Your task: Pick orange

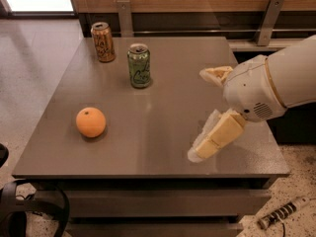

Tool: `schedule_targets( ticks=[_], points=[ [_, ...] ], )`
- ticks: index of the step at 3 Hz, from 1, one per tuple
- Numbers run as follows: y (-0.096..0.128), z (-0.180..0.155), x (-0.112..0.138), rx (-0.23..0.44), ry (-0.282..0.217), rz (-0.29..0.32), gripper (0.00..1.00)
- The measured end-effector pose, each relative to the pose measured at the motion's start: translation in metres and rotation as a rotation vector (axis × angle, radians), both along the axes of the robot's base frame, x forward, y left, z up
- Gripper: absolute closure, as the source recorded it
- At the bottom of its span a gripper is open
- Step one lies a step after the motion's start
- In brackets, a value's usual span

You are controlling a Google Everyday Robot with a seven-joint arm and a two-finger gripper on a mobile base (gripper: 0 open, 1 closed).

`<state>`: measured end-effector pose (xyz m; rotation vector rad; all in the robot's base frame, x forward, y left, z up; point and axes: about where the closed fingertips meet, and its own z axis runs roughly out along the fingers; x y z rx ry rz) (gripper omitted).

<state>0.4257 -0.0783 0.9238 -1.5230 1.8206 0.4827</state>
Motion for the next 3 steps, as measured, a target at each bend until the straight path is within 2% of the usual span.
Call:
schedule_targets(
  ticks=[1,2,3],
  points=[
    [0.026,-0.002,0.013,0.001,-0.028,0.004,0.0],
    [0.071,-0.008,0.027,0.053,-0.063,0.039,0.0],
    [0.112,-0.018,0.032,0.123,-0.067,0.079,0.0]
  ],
)
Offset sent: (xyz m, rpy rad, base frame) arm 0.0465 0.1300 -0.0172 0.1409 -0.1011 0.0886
